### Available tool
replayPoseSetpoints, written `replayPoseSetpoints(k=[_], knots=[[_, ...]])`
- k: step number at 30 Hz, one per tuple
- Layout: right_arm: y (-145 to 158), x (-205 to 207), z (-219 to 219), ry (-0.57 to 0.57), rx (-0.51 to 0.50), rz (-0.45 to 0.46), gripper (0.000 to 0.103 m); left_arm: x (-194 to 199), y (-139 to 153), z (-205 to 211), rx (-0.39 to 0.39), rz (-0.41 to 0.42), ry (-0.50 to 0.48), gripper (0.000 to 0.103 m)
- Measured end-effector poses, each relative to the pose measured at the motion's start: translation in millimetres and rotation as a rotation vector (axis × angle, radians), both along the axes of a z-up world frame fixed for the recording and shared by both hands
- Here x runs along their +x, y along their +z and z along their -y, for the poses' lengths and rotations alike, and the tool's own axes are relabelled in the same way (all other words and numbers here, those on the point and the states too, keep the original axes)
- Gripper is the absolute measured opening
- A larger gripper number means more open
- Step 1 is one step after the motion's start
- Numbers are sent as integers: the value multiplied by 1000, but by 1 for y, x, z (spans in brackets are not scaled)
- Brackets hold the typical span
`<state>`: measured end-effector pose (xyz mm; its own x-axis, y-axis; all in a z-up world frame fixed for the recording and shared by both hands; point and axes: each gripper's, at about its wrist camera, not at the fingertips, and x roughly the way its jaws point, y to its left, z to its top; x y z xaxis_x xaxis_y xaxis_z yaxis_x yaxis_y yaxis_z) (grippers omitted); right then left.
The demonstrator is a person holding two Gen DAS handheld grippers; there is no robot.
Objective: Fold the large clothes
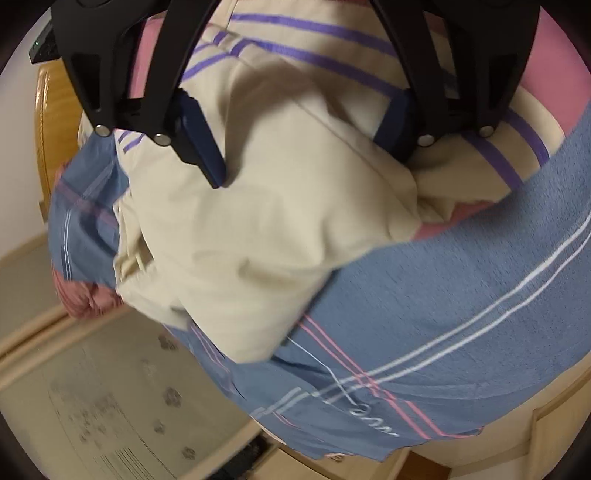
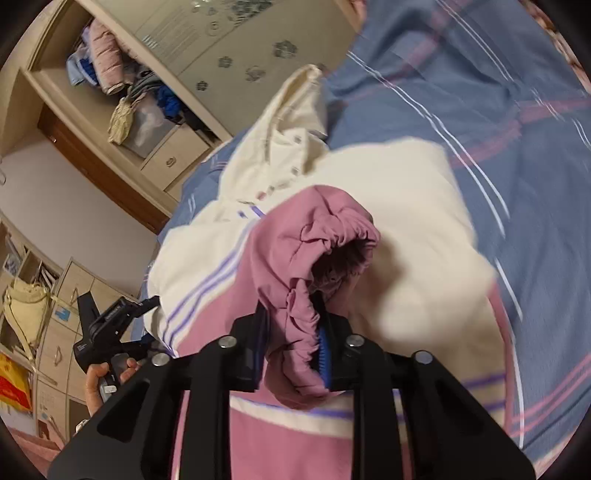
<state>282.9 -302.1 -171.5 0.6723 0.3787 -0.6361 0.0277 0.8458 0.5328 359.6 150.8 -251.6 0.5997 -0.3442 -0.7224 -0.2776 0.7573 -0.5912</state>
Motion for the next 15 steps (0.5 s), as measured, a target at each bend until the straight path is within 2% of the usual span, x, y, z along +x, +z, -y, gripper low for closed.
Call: replayPoseSetpoints(k=[1, 3, 5, 6, 7, 8, 9, 10, 11, 12, 13, 14, 15], knots=[[7, 8, -6, 10, -18, 19, 20, 3, 1, -6, 9, 7, 30, 67], [22, 26, -20, 43, -29, 67, 19, 8, 0, -20, 8, 18, 78, 51], [38, 37, -32, 105, -15, 165, 19, 6, -4, -35, -8, 27, 125, 42], [45, 37, -33, 116, -36, 222, 19, 4, -7, -42, -39, 36, 142, 41], [53, 36, -36, 109, -105, 290, 19, 2, -10, -45, -60, 44, 146, 40], [56, 39, -36, 77, -190, 313, 19, -1, -9, -45, -55, 51, 140, 40], [50, 46, -29, 47, -198, 265, 21, -3, -4, -40, -18, 58, 126, 40], [39, 56, -18, 11, -179, 175, 37, -6, 3, -36, 19, 64, 117, 42], [28, 63, -8, -22, -167, 93, 62, -10, 11, -31, 55, 71, 114, 52], [15, 68, 7, -62, -160, 13, 71, -17, 21, -24, 89, 84, 114, 65], [6, 65, 21, -115, -169, -21, 75, -25, 33, -18, 117, 111, 118, 71], [2, 56, 32, -173, -200, -17, 75, -33, 43, -15, 143, 140, 127, 79], [3, 46, 38, -209, -222, -1, 75, -46, 57, -11, 184, 190, 131, 79]])
